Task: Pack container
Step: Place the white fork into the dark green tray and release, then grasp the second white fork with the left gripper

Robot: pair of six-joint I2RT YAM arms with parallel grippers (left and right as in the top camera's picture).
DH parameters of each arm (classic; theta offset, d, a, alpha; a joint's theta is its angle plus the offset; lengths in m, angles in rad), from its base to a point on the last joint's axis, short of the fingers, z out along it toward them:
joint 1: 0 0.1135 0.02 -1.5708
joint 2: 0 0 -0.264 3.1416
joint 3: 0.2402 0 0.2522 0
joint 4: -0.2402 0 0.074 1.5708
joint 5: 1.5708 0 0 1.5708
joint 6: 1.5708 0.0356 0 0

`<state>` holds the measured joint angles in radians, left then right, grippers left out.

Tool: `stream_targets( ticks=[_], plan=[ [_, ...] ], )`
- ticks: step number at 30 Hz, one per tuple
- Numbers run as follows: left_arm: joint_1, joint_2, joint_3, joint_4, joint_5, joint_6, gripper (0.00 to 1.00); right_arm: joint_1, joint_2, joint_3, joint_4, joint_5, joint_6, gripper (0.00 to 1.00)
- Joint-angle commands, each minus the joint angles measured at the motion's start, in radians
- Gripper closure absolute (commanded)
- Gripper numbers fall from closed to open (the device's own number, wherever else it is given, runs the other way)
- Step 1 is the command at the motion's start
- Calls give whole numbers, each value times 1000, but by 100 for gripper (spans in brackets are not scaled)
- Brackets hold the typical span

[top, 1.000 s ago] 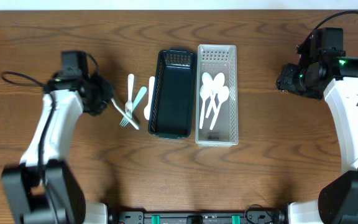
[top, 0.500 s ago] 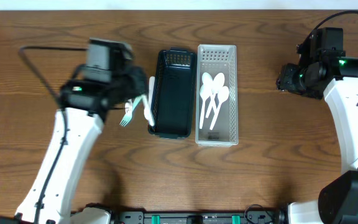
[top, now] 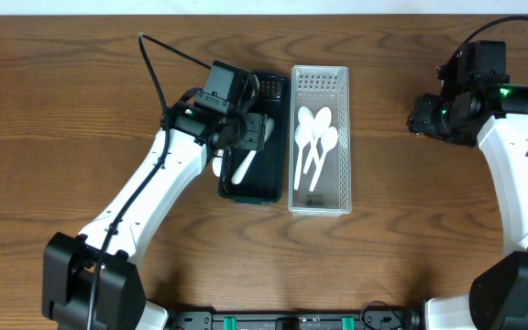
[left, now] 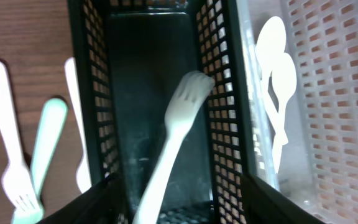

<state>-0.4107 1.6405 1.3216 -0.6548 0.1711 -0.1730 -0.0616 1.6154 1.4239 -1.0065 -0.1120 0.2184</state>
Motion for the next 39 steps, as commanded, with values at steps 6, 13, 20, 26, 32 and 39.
stream_targets(
  ticks=[6,13,20,26,32,39],
  plan=[
    [135,-101,72,-123,-190,74,31,-3,1,0,-2,-5,-10,44],
    [330,20,72,-163,-179,233,31,-3,1,0,7,-10,-10,43],
    [375,195,72,-148,-104,356,36,-3,1,0,1,-19,-10,43],
    [375,283,72,-151,-101,356,38,-3,1,0,4,-19,-10,43],
    [372,316,72,-146,-28,351,39,-3,1,0,5,-19,-10,43],
    [355,336,71,-141,-22,310,39,-3,1,0,8,-19,-6,43]
  ],
)
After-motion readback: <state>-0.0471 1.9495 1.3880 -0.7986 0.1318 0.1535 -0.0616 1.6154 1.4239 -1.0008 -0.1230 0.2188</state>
